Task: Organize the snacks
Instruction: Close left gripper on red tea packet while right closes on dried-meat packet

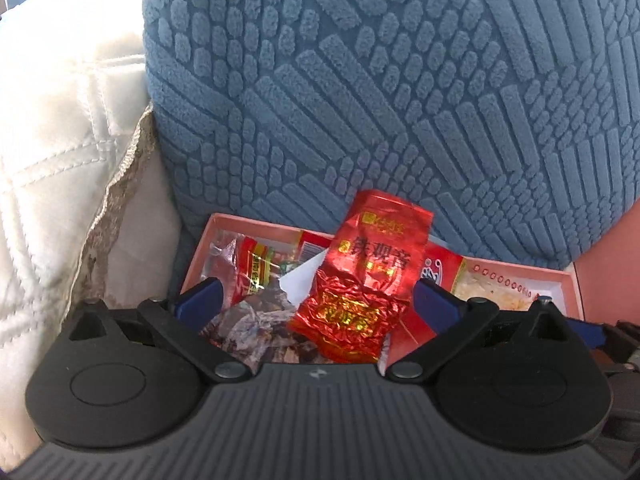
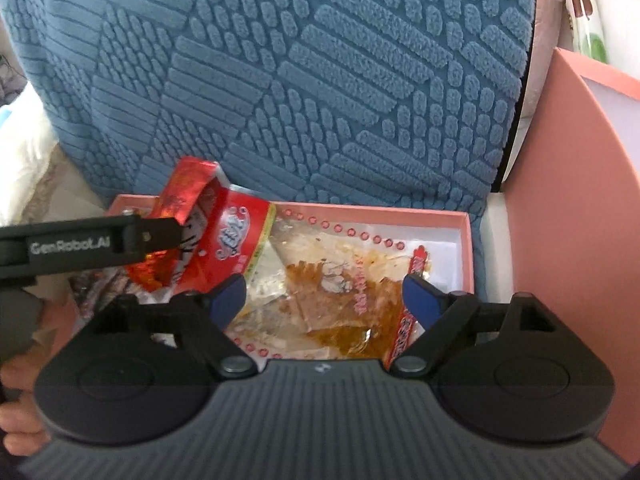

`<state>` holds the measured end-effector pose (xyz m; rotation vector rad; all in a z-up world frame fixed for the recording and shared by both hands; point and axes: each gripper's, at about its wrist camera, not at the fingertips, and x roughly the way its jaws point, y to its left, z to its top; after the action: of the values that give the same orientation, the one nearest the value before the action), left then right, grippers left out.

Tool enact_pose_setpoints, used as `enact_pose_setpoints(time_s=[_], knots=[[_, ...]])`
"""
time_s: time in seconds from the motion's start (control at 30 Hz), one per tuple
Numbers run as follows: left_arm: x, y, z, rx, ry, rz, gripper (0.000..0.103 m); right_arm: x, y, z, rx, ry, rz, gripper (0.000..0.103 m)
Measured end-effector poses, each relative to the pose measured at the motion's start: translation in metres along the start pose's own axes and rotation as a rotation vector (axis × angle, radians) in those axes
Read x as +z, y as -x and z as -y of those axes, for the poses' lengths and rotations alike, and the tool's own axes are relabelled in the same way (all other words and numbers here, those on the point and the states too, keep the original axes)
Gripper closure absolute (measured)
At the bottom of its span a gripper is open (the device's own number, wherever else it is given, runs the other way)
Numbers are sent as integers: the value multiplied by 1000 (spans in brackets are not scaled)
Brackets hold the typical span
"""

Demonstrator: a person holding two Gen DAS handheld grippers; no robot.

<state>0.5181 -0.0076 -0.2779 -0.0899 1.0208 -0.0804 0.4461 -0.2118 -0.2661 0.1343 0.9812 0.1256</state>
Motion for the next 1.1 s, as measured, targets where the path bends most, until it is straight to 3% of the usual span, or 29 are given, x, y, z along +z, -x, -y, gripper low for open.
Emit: enact_pose_setpoints(time_s=[0.13,0.5,0.77,0.83,1.1], knots=[[3,-3,-13,-33,24,12,9,2,-17,-4,-21,35,-41,16],[0,-24,-28,-90,7,26,14,-3,-39,-19,-62,166,-58,8],[-1,-8,-18,-117,20,50,16,-15,-47,-30,-66,156,-52,6],[0,-7,-20,-121,26,51,16,-14,-45,-34,-53,175,-51,9],[6,-12,-27,-110,21,50,16,-25,-38,-47,-44,221,-9,54]])
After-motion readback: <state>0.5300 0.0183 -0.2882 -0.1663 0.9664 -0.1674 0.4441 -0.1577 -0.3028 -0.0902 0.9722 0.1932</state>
